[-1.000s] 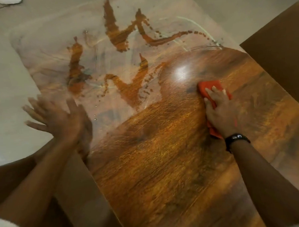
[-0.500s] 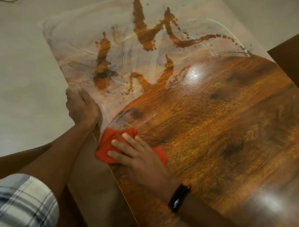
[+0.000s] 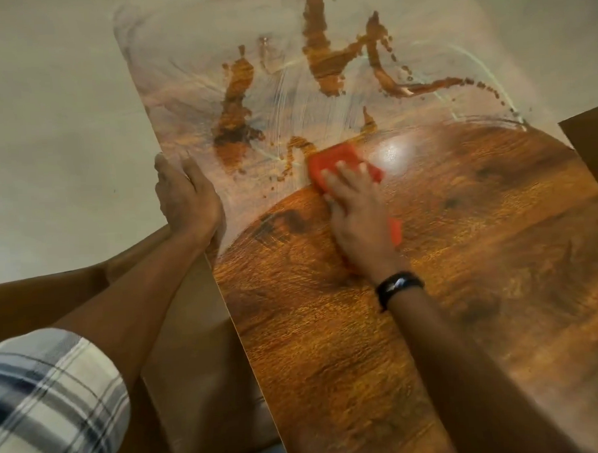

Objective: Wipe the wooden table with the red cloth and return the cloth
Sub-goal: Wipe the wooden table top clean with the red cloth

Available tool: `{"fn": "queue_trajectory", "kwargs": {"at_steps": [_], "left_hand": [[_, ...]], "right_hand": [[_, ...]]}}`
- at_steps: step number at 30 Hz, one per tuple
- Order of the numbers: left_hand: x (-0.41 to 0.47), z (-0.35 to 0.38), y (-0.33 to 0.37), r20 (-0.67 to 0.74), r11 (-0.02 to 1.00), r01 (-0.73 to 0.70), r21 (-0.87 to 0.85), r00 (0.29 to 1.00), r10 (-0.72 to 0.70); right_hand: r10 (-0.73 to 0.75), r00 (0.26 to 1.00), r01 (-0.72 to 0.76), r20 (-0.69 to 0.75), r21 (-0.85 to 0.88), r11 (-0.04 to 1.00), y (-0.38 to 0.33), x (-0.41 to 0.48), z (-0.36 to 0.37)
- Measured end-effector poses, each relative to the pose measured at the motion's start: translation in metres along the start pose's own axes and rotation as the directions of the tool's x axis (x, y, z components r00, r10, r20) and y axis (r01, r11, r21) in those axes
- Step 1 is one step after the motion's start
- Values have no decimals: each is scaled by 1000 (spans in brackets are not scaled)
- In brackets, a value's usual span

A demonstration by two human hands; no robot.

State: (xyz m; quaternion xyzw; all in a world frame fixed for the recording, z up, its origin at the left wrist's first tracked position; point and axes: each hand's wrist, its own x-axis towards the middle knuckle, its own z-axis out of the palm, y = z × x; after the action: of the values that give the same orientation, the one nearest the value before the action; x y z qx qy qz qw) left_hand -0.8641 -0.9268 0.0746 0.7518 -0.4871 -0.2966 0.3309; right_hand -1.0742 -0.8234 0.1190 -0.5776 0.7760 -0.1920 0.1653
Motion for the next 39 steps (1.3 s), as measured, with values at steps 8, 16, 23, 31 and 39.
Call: {"fn": "queue_trajectory", "kwargs": {"at_steps": [8,16,23,31,39], "left_hand": [[-4,-2,1,57,991,74,-108,996,-68],[-3,0,1,92,991,65,-115,994,-55],[-3,-1,0,138,974,89,-209,989,-60],[-24,-43,-39,360,787,303,-537,926,-110],[-61,-57,-77,477,744,458,-486,853,-214]], "right_hand": [[-451,852,485,267,-74,872,-69,-112,53],[136,987,-136,-85,0,991,59,50,-36],[30,998,-30,-56,10,1000,-24,39,16],[-413,872,424,262,16,905,-89,-28,48],[232,966,-228,-113,50,972,29,76,-29]]}}
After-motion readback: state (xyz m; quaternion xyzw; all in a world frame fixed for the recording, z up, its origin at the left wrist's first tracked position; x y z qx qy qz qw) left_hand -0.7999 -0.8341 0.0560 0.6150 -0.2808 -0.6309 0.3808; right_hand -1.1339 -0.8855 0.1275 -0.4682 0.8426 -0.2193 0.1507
